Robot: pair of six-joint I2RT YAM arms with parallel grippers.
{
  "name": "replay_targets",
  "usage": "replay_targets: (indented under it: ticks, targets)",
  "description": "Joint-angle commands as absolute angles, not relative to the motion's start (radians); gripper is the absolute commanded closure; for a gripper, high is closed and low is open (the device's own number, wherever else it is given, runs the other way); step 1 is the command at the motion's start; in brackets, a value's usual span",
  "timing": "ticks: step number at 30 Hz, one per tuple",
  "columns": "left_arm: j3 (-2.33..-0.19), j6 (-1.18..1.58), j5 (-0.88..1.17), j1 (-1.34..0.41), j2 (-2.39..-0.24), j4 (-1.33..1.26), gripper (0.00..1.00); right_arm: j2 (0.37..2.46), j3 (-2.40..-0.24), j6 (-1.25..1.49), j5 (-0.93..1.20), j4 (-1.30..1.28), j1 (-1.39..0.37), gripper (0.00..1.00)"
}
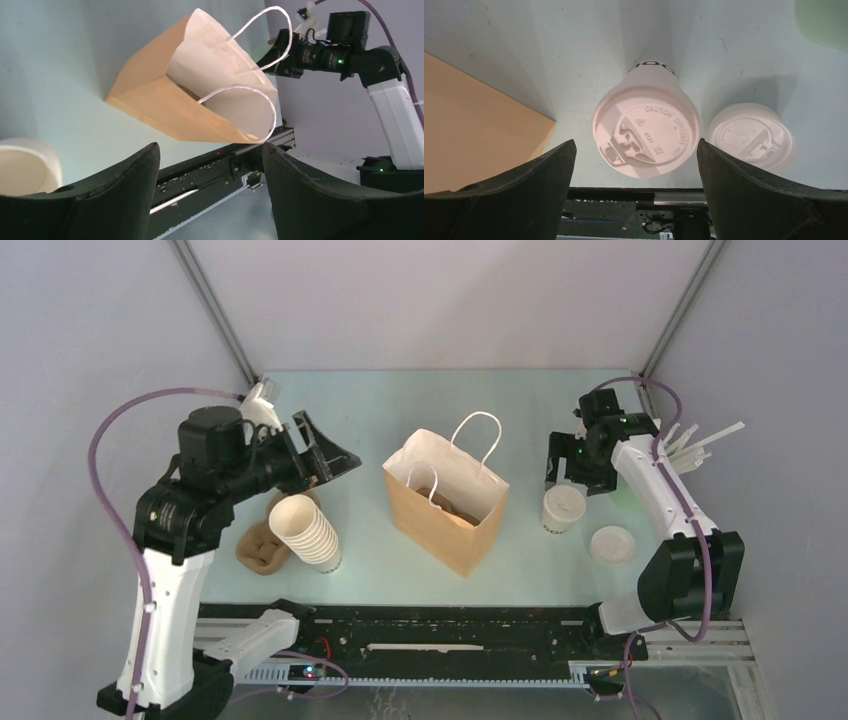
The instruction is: Pack the takeout coffee
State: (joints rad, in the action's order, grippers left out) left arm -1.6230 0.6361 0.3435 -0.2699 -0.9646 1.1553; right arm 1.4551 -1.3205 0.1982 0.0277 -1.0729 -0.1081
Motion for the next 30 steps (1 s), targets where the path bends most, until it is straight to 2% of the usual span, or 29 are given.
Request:
replay_targets:
  ticks: [1,11,30]
  targets:
    - [-1.621,0.678,0.285,-0.359,-0.99,1.057,0.21,1.479,-1.313,0.175,-0.026,-1.053,-0.154,0.0]
    - [-1.61,0.668,0.281,-0.382,-0.996,1.063,0.2,1.459,-1.261,0.189,-0.125,-1.033,-0.197,0.01]
    - [-1.598,0.676,0.299,-0.382,-0.992,1.06,0.2,1.38,-1.236,0.202,-0.063,-0.997,-0.185,0.0]
